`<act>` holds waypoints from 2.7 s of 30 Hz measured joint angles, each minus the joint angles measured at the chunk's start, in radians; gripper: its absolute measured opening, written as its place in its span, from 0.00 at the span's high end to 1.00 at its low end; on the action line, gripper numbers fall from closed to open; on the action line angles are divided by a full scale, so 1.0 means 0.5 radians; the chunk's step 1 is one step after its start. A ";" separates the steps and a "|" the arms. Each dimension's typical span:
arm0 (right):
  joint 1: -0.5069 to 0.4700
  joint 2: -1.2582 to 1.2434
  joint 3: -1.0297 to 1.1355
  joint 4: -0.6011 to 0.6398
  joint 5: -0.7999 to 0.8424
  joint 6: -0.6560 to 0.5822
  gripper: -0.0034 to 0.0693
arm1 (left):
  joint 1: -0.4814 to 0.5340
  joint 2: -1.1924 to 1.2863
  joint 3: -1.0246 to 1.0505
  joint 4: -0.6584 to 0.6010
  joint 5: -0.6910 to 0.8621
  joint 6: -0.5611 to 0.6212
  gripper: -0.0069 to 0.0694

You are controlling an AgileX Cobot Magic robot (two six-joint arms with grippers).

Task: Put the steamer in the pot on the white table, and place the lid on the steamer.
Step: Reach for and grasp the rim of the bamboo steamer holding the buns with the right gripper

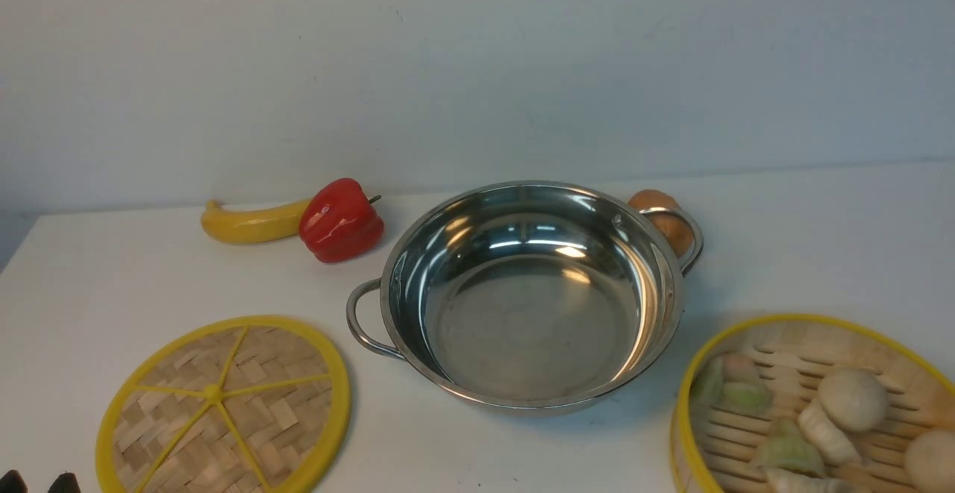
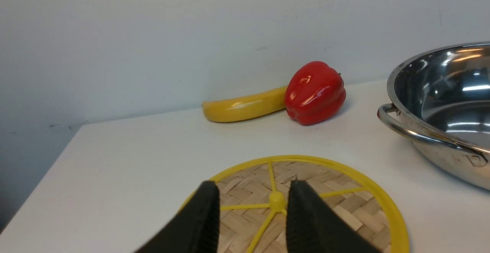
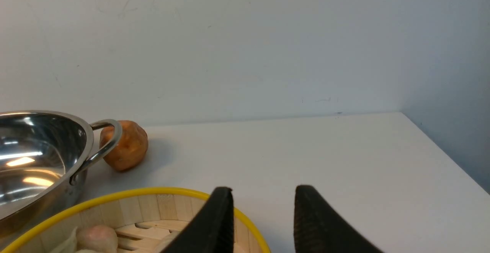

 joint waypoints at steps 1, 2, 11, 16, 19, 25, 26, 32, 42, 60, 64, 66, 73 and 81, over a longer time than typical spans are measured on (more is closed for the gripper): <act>0.000 0.000 0.000 0.000 0.000 0.000 0.62 | 0.000 0.000 0.000 0.000 0.000 0.000 0.59; 0.000 0.000 0.000 0.000 0.000 0.000 0.62 | 0.000 0.000 0.000 0.000 0.000 0.000 0.59; 0.000 0.000 0.000 0.000 0.000 0.000 0.62 | 0.000 0.000 0.000 0.000 0.000 0.000 0.59; 0.000 0.000 0.000 0.081 0.000 0.000 0.62 | 0.000 0.000 0.000 -0.096 -0.022 -0.070 0.59; 0.000 0.000 0.000 0.249 0.000 0.010 0.62 | 0.000 0.000 0.000 -0.245 -0.048 -0.178 0.59; 0.000 0.000 0.000 0.768 -0.002 0.024 0.62 | 0.000 0.000 0.000 -0.570 -0.050 -0.366 0.59; 0.000 0.000 0.000 0.843 -0.002 0.026 0.62 | 0.000 0.000 0.000 -0.627 -0.050 -0.376 0.59; 0.000 0.000 0.000 1.108 -0.011 0.029 0.62 | 0.000 0.000 0.000 -0.737 -0.050 -0.394 0.59; 0.000 0.000 0.000 1.385 -0.099 0.121 0.62 | 0.000 0.000 0.000 -0.741 -0.154 -0.334 0.59; 0.000 -0.001 -0.275 1.815 -0.384 0.065 0.62 | 0.000 0.000 0.000 -0.778 -1.155 -0.698 0.59; 0.000 -0.003 -0.505 1.655 -0.249 -0.151 0.62 | 0.000 -0.001 0.000 -0.654 -1.221 -0.822 0.59; 0.000 -0.004 -0.642 1.566 -0.113 -0.252 0.62 | 0.000 -0.001 0.000 -0.478 -1.240 -0.929 0.59; 0.000 0.124 -0.982 1.429 0.520 -0.408 0.62 | 0.000 -0.003 -0.261 0.638 -0.812 -1.513 0.59; 0.000 0.635 -1.281 1.190 1.067 -0.415 0.62 | 0.000 0.271 -0.609 1.465 -0.207 -2.249 0.59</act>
